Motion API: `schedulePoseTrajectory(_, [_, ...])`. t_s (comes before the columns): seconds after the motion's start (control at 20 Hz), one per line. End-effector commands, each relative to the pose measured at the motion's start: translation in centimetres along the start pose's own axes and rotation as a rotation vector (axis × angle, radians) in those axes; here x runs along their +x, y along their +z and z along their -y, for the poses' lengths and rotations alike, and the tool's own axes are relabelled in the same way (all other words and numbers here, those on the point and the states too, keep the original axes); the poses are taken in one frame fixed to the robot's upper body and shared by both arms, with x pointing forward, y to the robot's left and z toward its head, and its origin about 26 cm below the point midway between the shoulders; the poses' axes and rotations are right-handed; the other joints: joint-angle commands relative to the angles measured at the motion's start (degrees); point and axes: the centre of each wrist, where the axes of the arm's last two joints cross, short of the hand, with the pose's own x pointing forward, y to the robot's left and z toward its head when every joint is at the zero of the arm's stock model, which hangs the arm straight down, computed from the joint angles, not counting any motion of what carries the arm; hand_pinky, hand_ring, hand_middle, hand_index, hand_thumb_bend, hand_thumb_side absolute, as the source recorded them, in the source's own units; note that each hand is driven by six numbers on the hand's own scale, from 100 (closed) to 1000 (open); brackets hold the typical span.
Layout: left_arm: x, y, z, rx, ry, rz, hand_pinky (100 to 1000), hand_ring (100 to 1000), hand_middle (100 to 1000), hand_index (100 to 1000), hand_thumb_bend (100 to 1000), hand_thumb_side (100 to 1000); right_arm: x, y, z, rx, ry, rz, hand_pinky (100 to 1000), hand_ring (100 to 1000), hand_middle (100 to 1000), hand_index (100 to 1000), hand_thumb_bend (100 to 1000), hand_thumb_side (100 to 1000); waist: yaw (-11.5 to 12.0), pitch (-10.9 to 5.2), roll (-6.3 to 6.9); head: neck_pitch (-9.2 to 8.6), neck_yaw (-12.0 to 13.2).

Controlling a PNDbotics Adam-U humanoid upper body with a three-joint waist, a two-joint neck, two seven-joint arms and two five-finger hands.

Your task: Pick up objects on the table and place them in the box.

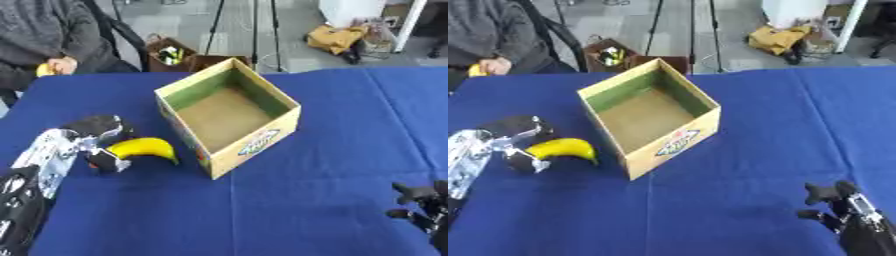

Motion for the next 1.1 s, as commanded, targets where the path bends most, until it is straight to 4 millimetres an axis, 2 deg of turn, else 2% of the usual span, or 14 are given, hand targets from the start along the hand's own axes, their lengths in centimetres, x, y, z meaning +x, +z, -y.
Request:
schedulePoseTrajectory(0.05, [-0.5,0.6,-2.3,0.069,-0.004,-0.007,634,444,389,582,100,162,0.7,-0.2,0.2,0.008,0.02,0.015,650,964,538,624,100,771,0.1,-0.77,-0.13,-0.32,0.0])
schedulePoseTrajectory(0.35, [-0.2,1.6,-4.8,0.141,0.021,0.049,631,437,379,567,100,176,0.7,-0.1,0.3,0.005,0.021,0.015,650,964,538,624,100,772,0.1,-0.9,-0.01,-0.35,-0.1])
schedulePoseTrajectory(0.55, [0.2,2.6,-7.5,0.207,0.012,0.084,631,433,375,561,100,169,0.6,-0.1,0.3,0.005,0.021,0.013,650,963,538,624,100,781,0.1,-1.05,0.12,-0.47,-0.2])
schedulePoseTrajectory(0.75, [1.4,3.3,-11.4,0.296,-0.028,0.143,639,435,378,561,100,145,0.6,-0.1,0.3,0.006,0.021,0.011,650,963,538,624,100,771,-0.1,-1.22,0.19,-0.62,-0.1])
schedulePoseTrajectory(1.0, [2.8,2.4,-14.3,0.316,-0.069,0.184,644,442,380,571,100,138,0.5,-0.1,0.2,0.015,0.019,0.007,650,963,538,624,100,771,-0.5,-1.37,0.26,-0.79,0.2])
schedulePoseTrajectory(1.1, [3.7,1.0,-15.1,0.295,-0.082,0.205,646,445,384,577,100,135,0.5,-0.2,0.1,0.021,0.019,0.007,650,963,538,624,100,771,-1.2,-1.39,0.3,-1.0,0.6])
